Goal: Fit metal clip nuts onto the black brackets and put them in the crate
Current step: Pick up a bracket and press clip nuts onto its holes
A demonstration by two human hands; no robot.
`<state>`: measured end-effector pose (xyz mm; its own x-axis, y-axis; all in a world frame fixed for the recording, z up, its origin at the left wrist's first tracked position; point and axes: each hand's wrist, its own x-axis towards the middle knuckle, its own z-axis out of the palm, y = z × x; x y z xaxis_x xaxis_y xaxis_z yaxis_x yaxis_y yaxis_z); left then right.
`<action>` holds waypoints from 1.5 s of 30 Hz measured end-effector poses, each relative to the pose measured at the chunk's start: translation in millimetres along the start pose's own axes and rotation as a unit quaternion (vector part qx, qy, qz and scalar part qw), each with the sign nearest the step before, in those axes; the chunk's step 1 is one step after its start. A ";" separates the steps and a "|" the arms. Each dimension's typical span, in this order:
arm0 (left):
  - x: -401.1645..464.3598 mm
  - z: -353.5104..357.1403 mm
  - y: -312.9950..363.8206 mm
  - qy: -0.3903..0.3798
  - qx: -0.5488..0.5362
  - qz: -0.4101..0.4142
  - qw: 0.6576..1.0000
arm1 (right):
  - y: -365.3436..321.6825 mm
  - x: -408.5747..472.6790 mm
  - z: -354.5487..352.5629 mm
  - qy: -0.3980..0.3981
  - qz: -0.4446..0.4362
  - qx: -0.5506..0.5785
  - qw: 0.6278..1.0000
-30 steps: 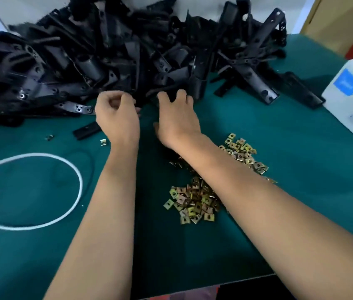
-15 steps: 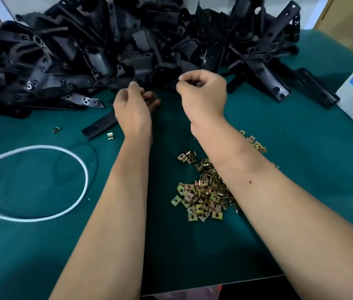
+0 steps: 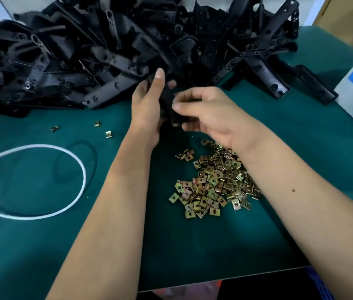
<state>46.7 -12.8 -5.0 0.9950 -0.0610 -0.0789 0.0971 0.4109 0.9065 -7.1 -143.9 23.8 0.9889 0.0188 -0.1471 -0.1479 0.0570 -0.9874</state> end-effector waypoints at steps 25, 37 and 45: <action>-3.1 -16.1 16.2 -0.075 -0.115 -0.083 0.987 | 27.8 -4.9 -60.1 0.101 -0.158 -0.344 0.920; -0.8 -16.8 25.1 0.055 0.273 0.311 0.909 | 23.4 -7.7 -50.1 0.095 -0.134 -0.009 0.986; -11.1 6.8 -16.8 0.058 0.429 0.328 0.840 | 22.6 -10.0 -47.6 0.072 -0.127 0.031 0.989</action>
<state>33.9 -25.3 -16.5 0.8287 0.0313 0.5589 -0.4754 -0.4877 0.7322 -19.8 -190.3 0.1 0.9849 -0.1459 0.0936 0.1092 0.1027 -0.9887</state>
